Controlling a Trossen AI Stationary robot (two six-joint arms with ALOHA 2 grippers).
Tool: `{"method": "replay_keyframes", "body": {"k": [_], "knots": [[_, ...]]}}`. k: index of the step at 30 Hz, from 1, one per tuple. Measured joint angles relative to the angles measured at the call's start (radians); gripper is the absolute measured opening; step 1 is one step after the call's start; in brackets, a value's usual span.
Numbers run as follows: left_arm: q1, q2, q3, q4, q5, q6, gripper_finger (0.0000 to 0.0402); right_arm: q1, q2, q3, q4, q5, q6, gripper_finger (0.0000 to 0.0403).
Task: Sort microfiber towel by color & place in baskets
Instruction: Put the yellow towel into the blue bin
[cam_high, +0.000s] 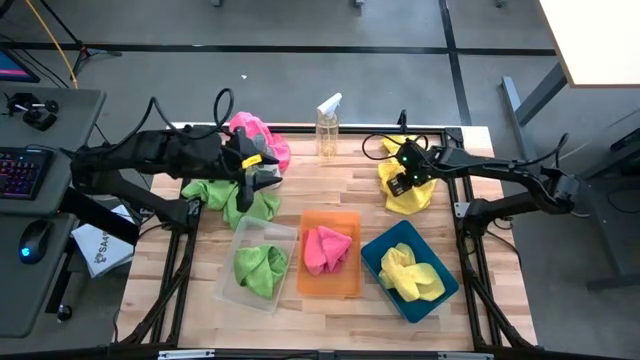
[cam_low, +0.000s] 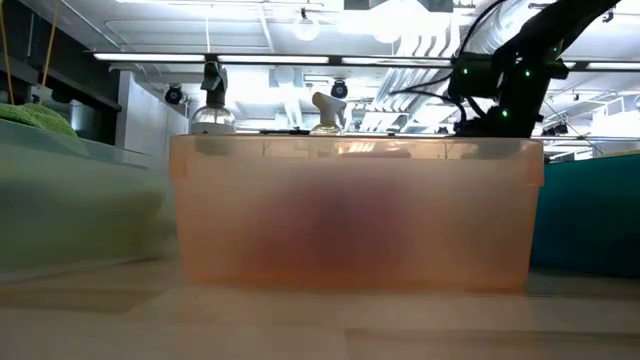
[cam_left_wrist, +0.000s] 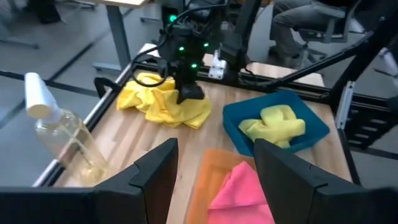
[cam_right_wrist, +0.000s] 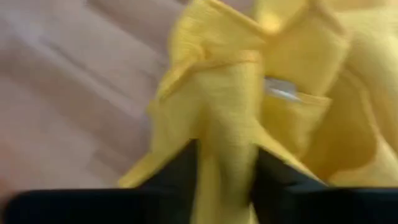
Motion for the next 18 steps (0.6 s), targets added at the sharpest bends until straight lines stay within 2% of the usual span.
{"method": "replay_keyframes", "body": {"k": [2,3,9,14,18], "knots": [[-0.020,-0.001,0.000,0.002,-0.039,0.000,0.0197,0.018,-0.022,0.027,-0.014,-0.020,-0.006,0.0033],[-0.028,-0.003,0.000,-0.001,-0.058,0.001,0.0197,0.030,-0.038,0.052,-0.029,-0.029,-0.010,0.0020],[-0.035,-0.005,0.000,-0.018,-0.134,0.056,0.0197,0.097,-0.164,0.332,-0.137,-0.042,-0.022,0.0005],[0.010,-0.005,0.000,-0.011,-0.162,0.112,0.0197,0.190,-0.239,0.571,-0.132,-0.130,-0.035,0.0003],[0.055,-0.004,0.000,-0.012,-0.161,0.114,0.0197,0.337,-0.267,0.669,-0.135,-0.238,0.013,0.0002]]}}
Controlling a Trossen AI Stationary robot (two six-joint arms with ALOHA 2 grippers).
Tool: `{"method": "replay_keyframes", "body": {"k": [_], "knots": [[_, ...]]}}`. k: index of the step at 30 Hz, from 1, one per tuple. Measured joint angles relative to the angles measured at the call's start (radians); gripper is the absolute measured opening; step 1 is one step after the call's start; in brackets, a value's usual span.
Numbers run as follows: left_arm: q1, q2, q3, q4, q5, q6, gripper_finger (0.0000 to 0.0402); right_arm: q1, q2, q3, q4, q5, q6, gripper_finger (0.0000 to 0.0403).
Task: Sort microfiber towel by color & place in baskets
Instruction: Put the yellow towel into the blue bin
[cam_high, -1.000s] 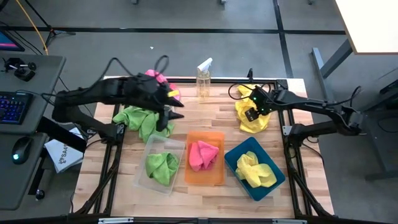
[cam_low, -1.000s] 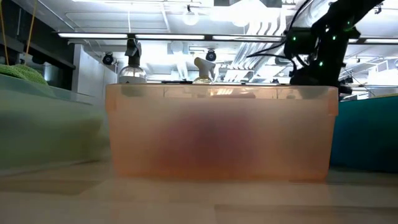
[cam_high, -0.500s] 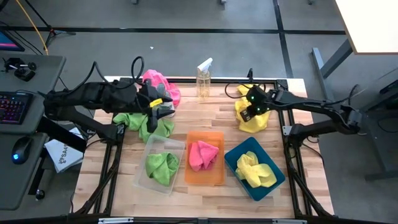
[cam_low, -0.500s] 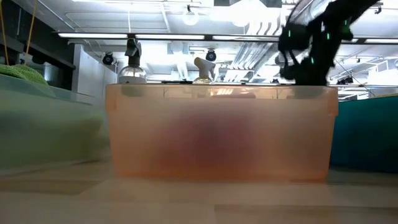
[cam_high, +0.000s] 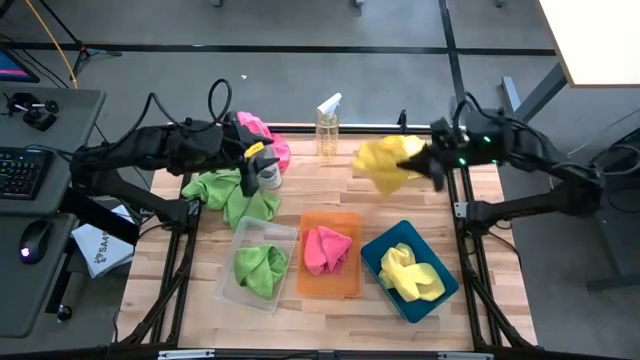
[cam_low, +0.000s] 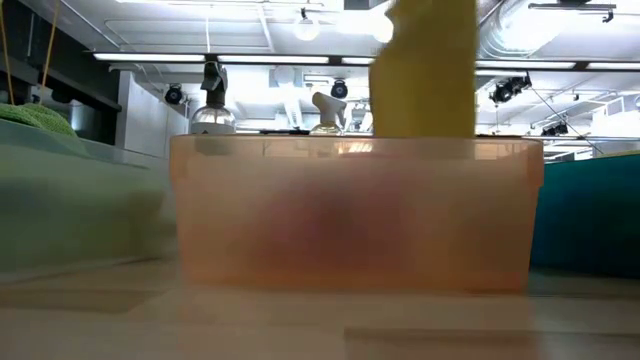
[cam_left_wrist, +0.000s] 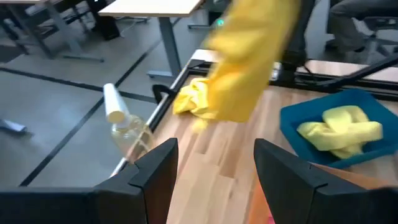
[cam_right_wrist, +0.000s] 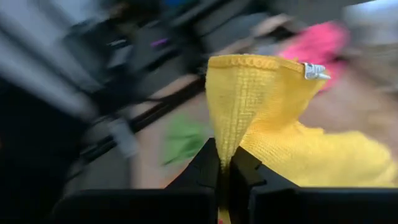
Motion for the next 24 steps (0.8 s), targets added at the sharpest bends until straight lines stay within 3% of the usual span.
{"method": "replay_keyframes", "body": {"k": [6,14,19,24], "knots": [[0.042,0.000,0.000,0.000,0.001,0.032,0.0197,0.316,-0.028,0.018,-0.022,0.014,0.208,0.0001],[0.083,0.000,0.000,0.000,0.005,0.065,0.0197,0.693,-0.032,0.002,-0.211,0.264,0.604,0.0001],[0.107,0.000,0.000,0.000,0.007,0.079,0.0197,0.853,-0.031,-0.075,-0.230,0.354,0.786,0.0000],[0.128,0.000,0.000,0.000,0.013,0.080,0.0197,0.893,-0.030,-0.206,-0.216,0.395,0.896,0.0000]]}}
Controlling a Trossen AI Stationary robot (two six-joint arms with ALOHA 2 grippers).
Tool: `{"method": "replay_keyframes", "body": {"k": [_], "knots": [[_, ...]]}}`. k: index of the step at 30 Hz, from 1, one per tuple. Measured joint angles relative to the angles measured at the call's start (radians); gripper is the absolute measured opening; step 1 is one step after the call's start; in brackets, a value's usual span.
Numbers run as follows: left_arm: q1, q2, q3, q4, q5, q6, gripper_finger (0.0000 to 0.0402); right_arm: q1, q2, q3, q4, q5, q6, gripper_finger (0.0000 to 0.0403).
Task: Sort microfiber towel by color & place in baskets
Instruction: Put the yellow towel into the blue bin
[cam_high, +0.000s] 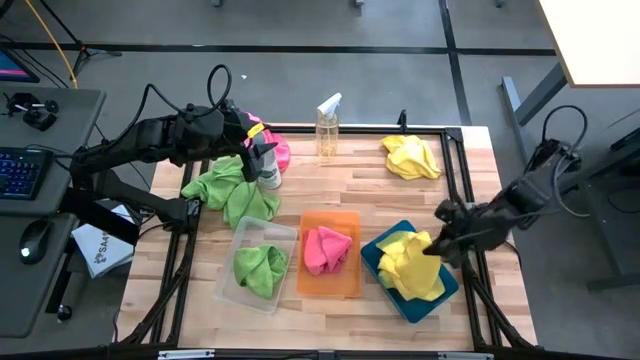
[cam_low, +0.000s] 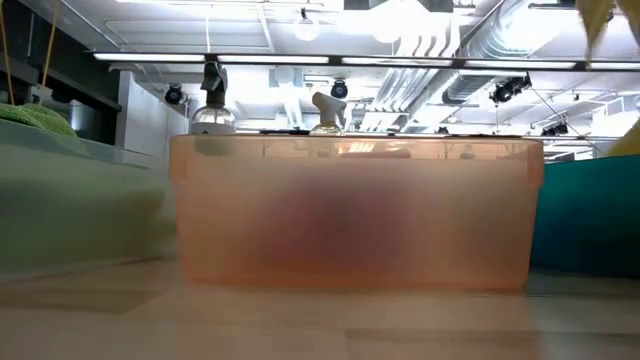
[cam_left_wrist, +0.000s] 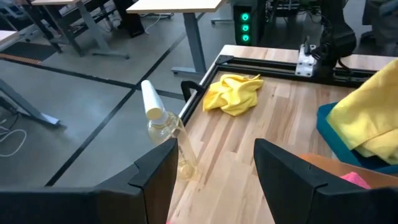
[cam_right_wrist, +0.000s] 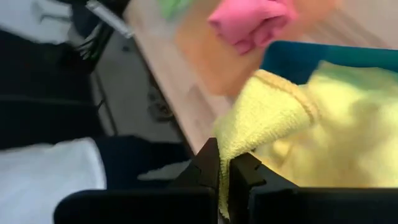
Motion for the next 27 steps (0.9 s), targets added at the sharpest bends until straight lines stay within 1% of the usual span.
{"method": "replay_keyframes", "body": {"k": [3,7,11,14,18,22,27], "knots": [[0.005,0.000,0.000,0.000,0.009,0.000,0.0197,-0.030,0.000,-0.105,0.064,0.013,0.032,0.0000],[0.005,0.000,0.000,0.000,0.018,0.000,0.0197,-0.076,0.000,-0.282,0.161,0.006,0.141,0.0000],[0.005,0.000,0.000,0.000,0.018,0.000,0.0197,-0.103,0.000,-0.465,0.390,-0.041,0.230,0.0000],[0.005,0.000,0.000,0.000,0.018,0.000,0.0197,-0.117,0.011,-0.566,0.559,-0.061,0.300,0.0000],[0.005,0.000,0.000,0.000,0.017,-0.009,0.0197,-0.141,0.056,-0.613,0.572,-0.087,0.386,0.0000],[0.005,0.000,0.000,0.000,0.017,-0.020,0.0197,-0.177,0.132,-0.610,0.573,-0.153,0.392,0.0000],[0.005,0.000,0.000,0.000,0.017,-0.027,0.0197,-0.212,0.250,-0.568,0.570,-0.224,0.382,0.0000]]}}
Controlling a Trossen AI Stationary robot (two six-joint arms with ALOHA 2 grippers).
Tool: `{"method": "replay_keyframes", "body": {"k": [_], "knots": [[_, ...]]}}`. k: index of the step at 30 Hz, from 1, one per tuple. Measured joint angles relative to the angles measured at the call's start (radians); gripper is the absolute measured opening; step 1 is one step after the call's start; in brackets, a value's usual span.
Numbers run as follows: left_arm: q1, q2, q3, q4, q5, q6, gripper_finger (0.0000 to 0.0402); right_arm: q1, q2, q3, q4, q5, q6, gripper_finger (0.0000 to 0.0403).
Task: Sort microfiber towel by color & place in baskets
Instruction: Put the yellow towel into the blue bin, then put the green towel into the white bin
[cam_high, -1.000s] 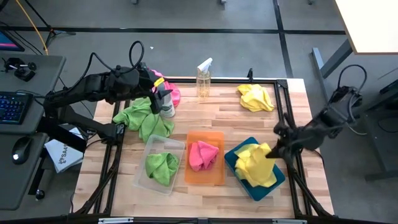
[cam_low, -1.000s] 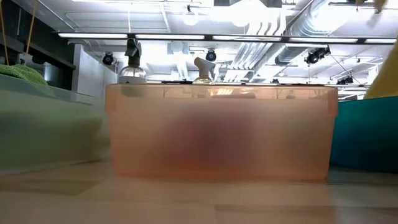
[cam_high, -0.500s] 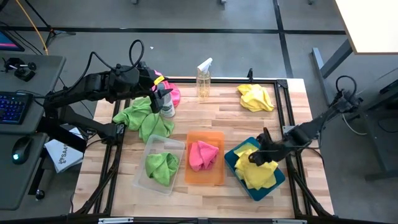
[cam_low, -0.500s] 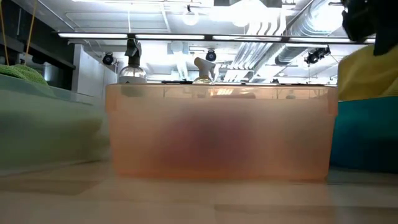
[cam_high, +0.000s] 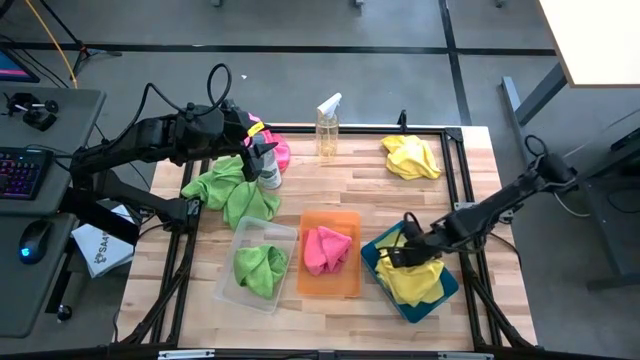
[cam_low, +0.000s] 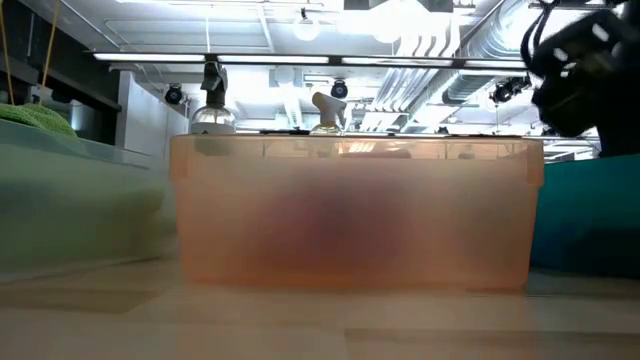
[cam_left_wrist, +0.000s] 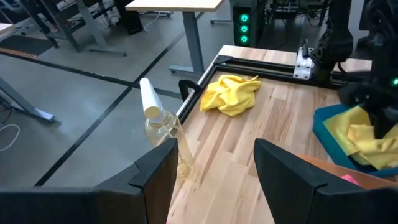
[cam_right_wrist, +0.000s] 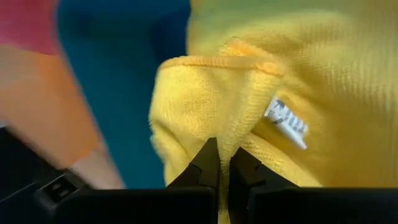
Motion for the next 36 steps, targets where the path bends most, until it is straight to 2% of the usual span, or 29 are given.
{"method": "replay_keyframes", "body": {"k": [5,10,13,18,23,27,31,36], "knots": [[0.000,0.000,0.000,0.000,0.000,0.000,0.0197,-0.019,0.102,0.013,0.009,-0.016,0.034,0.0000],[0.000,0.000,0.000,0.000,-0.001,0.006,0.0197,-0.032,0.140,0.019,0.002,-0.030,0.028,0.0014],[0.000,0.000,0.000,0.000,-0.001,0.017,0.0197,-0.031,0.133,0.018,0.002,-0.027,0.010,0.0043],[0.000,0.000,0.000,0.000,-0.002,0.020,0.0197,-0.030,0.099,0.056,-0.044,-0.013,-0.086,0.0117],[0.000,0.000,0.000,0.000,-0.003,0.036,0.0197,-0.033,0.077,0.156,-0.233,-0.059,-0.174,0.0189],[0.000,0.000,0.000,0.000,-0.003,0.043,0.0197,-0.033,0.073,0.265,-0.406,-0.060,-0.241,0.0229],[0.000,0.000,0.000,0.000,-0.004,0.052,0.0197,-0.037,0.073,0.367,-0.536,-0.015,-0.298,0.0249],[0.000,0.000,0.000,0.000,-0.005,0.052,0.0197,-0.068,0.073,0.457,-0.658,0.071,-0.374,0.0252]]}}
